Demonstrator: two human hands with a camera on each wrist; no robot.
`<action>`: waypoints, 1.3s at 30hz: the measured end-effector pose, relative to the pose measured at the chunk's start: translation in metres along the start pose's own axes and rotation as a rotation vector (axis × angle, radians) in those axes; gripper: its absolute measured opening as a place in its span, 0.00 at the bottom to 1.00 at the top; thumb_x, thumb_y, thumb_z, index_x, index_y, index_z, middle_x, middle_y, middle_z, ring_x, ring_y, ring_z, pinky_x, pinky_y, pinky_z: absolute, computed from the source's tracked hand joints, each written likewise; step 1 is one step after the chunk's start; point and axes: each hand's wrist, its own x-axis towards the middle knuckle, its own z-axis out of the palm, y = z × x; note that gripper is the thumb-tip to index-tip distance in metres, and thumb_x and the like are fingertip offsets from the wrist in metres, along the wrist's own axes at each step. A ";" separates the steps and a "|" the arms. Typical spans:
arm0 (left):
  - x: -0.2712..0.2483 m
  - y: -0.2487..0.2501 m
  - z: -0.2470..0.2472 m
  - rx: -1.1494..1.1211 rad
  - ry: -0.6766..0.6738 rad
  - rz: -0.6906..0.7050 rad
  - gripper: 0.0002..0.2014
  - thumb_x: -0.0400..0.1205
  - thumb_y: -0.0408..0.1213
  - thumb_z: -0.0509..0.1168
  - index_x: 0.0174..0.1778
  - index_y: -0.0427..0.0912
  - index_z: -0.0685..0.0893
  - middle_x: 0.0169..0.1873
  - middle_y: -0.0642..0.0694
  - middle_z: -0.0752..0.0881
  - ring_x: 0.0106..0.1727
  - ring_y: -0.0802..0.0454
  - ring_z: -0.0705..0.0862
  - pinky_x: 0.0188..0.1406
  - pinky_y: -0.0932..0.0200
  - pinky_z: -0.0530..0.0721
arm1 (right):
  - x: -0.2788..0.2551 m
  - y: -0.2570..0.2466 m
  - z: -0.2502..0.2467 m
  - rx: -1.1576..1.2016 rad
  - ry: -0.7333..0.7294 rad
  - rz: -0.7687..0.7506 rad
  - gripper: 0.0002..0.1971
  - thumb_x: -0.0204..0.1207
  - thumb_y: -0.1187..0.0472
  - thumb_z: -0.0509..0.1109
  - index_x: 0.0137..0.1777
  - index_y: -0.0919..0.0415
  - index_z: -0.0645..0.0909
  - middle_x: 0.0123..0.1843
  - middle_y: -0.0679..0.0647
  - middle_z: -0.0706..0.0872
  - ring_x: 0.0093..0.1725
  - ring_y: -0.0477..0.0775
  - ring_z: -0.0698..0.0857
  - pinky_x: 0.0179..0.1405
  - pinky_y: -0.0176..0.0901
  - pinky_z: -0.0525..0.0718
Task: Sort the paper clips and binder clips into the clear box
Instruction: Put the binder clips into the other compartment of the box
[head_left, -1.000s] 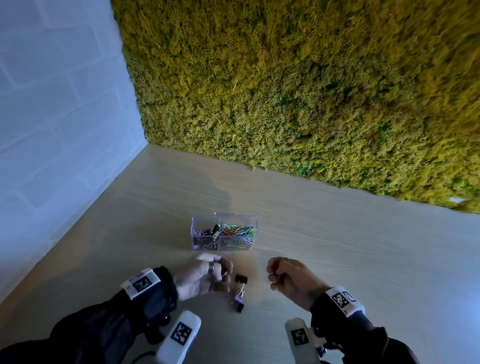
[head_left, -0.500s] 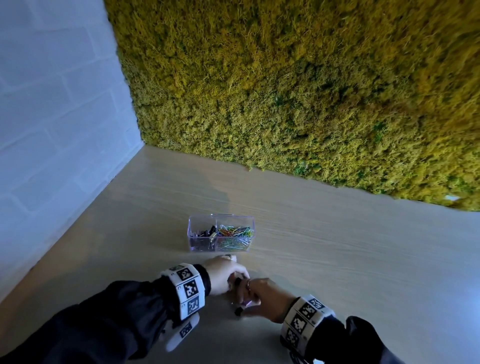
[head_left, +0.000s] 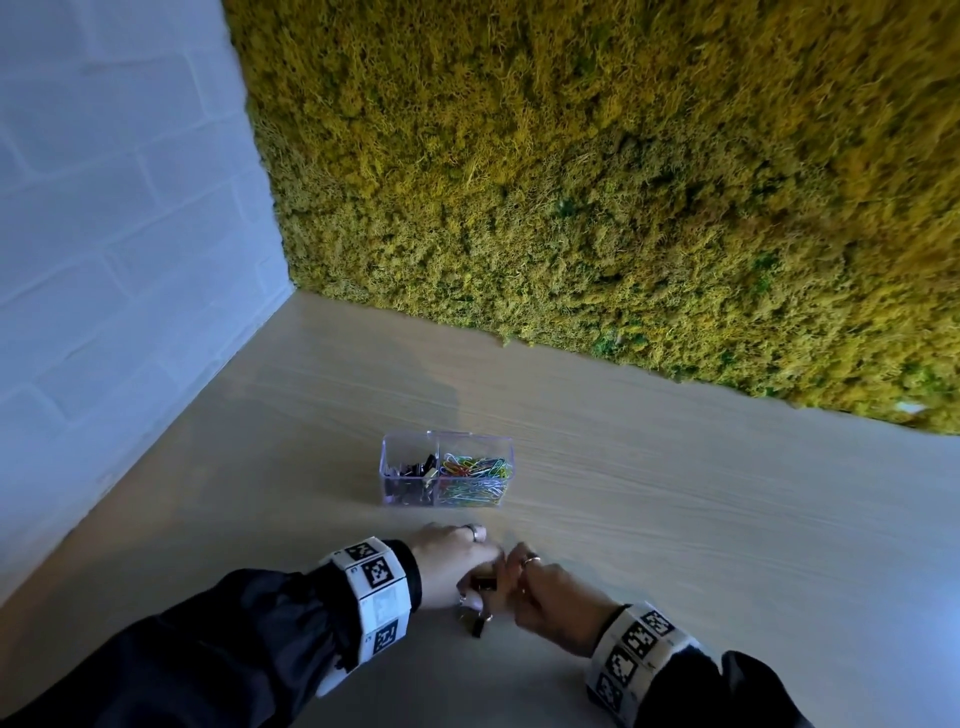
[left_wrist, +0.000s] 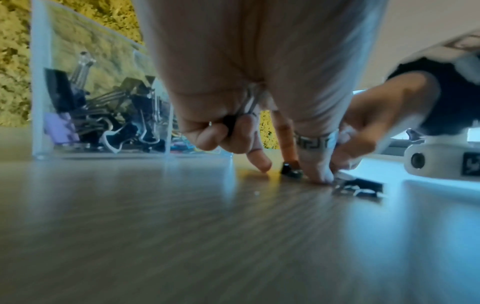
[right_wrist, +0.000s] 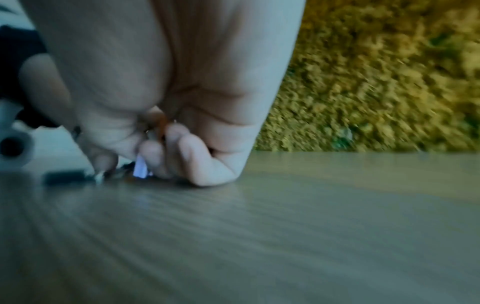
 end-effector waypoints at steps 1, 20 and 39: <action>0.000 0.001 -0.001 -0.001 -0.013 0.008 0.20 0.76 0.48 0.67 0.62 0.48 0.74 0.61 0.43 0.76 0.62 0.39 0.77 0.58 0.48 0.75 | -0.001 0.002 -0.003 0.148 0.017 0.004 0.09 0.73 0.57 0.60 0.51 0.56 0.69 0.36 0.54 0.79 0.30 0.40 0.81 0.32 0.39 0.69; -0.057 -0.028 -0.038 -1.401 0.131 -0.140 0.08 0.77 0.28 0.62 0.47 0.46 0.77 0.26 0.53 0.73 0.18 0.63 0.67 0.14 0.71 0.65 | 0.063 -0.067 -0.084 0.913 0.201 0.083 0.16 0.76 0.79 0.51 0.37 0.58 0.70 0.31 0.53 0.75 0.17 0.37 0.70 0.12 0.27 0.65; -0.065 -0.064 -0.086 -2.286 0.302 -0.457 0.13 0.79 0.32 0.52 0.43 0.23 0.77 0.40 0.27 0.83 0.34 0.34 0.88 0.40 0.48 0.87 | 0.087 -0.070 -0.084 -0.312 0.102 -0.097 0.36 0.74 0.52 0.68 0.79 0.56 0.56 0.79 0.51 0.65 0.78 0.52 0.61 0.76 0.52 0.58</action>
